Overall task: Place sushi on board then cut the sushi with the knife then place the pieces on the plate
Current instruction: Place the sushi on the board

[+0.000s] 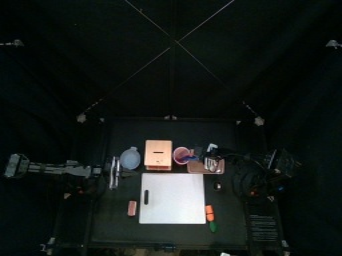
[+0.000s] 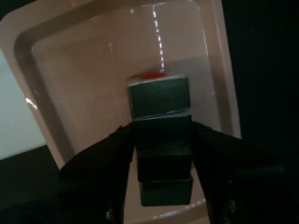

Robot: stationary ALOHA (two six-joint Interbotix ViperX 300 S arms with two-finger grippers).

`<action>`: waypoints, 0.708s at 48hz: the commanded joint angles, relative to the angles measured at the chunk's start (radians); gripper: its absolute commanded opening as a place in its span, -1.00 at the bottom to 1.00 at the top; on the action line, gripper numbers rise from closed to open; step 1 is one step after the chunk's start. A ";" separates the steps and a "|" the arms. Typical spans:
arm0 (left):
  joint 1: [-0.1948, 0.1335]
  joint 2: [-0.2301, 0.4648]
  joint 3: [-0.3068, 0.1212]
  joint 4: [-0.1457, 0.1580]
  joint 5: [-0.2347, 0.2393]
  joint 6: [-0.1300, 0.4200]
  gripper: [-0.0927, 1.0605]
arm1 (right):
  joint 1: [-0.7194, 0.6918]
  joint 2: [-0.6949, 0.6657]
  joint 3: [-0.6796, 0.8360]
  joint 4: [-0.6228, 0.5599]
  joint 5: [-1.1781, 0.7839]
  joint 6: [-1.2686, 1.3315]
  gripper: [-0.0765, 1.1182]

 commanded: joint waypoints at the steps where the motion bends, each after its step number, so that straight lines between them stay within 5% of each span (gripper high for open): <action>1: 0.003 0.003 -0.014 -0.002 -0.009 -0.003 -0.85 | -0.006 -0.029 -0.023 0.005 0.012 0.002 0.08; 23: 0.003 0.003 -0.014 0.000 -0.009 -0.002 -0.85 | -0.052 -0.253 -0.054 0.035 0.149 0.023 0.09; 34: 0.003 0.003 -0.014 -0.002 -0.009 -0.002 -0.85 | -0.044 -0.351 -0.055 0.155 0.233 0.092 0.09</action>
